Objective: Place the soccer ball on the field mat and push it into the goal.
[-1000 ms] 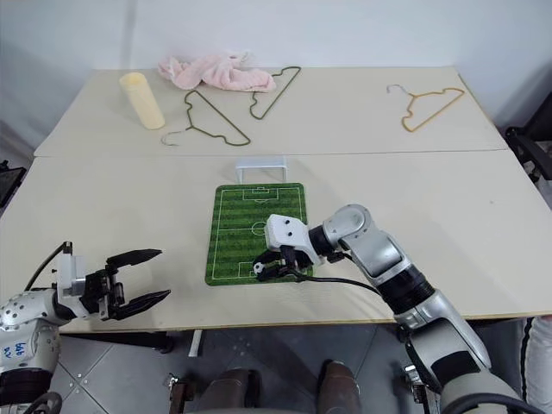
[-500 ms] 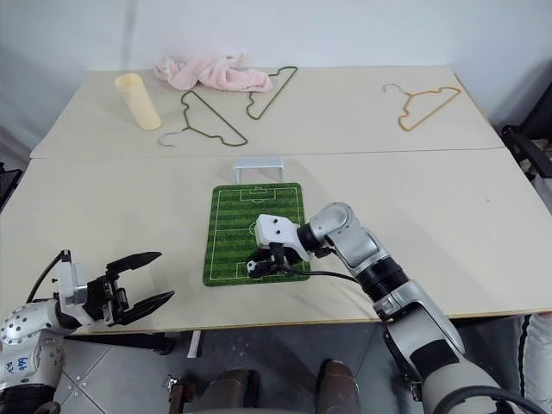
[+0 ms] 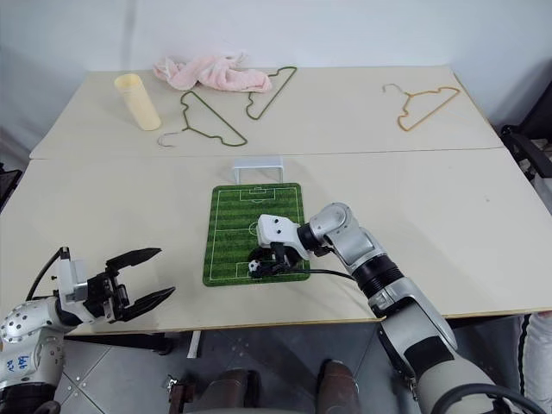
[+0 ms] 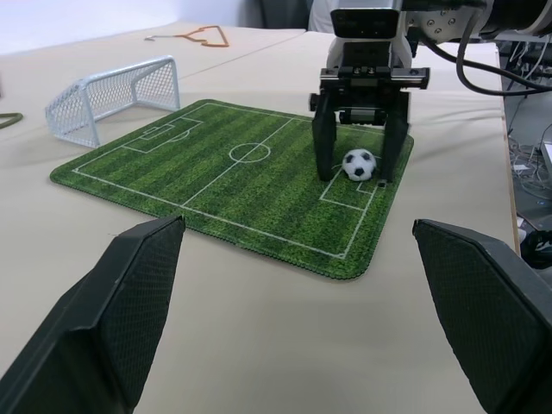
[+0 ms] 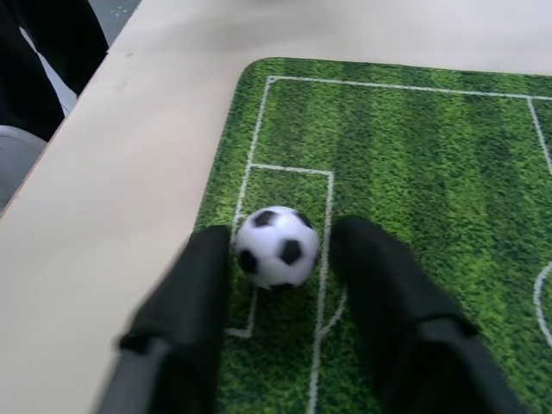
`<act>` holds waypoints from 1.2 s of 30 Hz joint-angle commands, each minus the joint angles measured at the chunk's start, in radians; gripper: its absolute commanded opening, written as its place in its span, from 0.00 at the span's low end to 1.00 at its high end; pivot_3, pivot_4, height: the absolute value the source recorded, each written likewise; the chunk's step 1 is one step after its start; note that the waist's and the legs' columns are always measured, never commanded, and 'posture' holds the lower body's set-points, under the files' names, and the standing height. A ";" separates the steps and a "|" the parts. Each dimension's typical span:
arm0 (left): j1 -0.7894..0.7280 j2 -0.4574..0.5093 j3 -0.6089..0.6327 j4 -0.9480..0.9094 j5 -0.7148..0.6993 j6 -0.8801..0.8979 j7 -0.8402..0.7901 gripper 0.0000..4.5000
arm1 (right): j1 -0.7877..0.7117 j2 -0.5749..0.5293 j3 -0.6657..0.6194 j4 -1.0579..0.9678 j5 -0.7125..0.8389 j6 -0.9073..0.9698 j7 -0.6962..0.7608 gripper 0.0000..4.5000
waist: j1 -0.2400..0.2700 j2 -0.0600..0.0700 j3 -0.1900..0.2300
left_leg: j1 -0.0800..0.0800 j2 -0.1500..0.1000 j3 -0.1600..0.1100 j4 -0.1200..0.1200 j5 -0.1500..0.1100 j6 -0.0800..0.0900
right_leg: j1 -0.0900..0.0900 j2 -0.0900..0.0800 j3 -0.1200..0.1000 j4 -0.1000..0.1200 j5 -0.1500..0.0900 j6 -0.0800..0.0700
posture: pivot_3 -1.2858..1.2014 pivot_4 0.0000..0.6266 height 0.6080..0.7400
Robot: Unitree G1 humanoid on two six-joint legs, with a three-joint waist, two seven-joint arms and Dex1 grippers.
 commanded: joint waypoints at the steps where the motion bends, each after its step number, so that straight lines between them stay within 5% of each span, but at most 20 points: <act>1: -0.015 0.004 0.016 -0.005 -0.019 -0.011 0.004 1.00 | -0.013 0.000 -0.031 -0.022 0.005 0.010 -0.004 0.60 | 0.000 0.000 0.000 | 0.000 0.000 0.000 0.000 0.000 0.000 | 0.000 0.000 0.000 0.000 0.000 0.000 | 0.52 0.24 1.00; 19: -0.092 0.011 0.009 0.059 -0.009 -0.016 -0.011 1.00 | -0.005 -0.047 -0.093 -0.294 0.069 0.169 -0.005 0.60 | 0.001 0.000 0.000 | 0.000 0.001 0.001 0.000 0.000 0.000 | 0.000 0.001 0.001 0.000 0.000 0.000 | 0.52 0.24 1.00; 22: -0.096 0.017 0.011 0.067 -0.012 -0.016 -0.019 1.00 | 0.026 -0.073 -0.115 -0.438 0.107 0.265 -0.029 0.47 | 0.002 0.000 0.000 | 0.000 0.001 0.001 0.000 0.000 0.000 | 0.000 0.001 0.001 0.000 0.000 0.000 | 0.52 0.24 1.00; 28: -0.105 0.026 0.009 0.082 -0.014 -0.011 -0.041 1.00 | 0.212 -0.147 -0.072 -0.710 0.175 0.413 -0.046 0.02 | 0.007 -0.001 -0.001 | 0.000 0.001 0.001 -0.001 -0.001 -0.001 | 0.000 0.001 0.001 0.000 0.000 0.000 | 0.52 0.24 1.00; 36: -0.131 0.026 -0.004 0.093 -0.009 -0.002 -0.054 1.00 | 0.277 -0.089 -0.018 -0.587 0.121 0.361 -0.140 0.01 | 0.000 -0.002 -0.001 | 0.003 0.003 0.005 0.001 -0.001 0.000 | -0.001 0.003 0.003 0.001 0.001 -0.002 | 0.52 0.24 1.00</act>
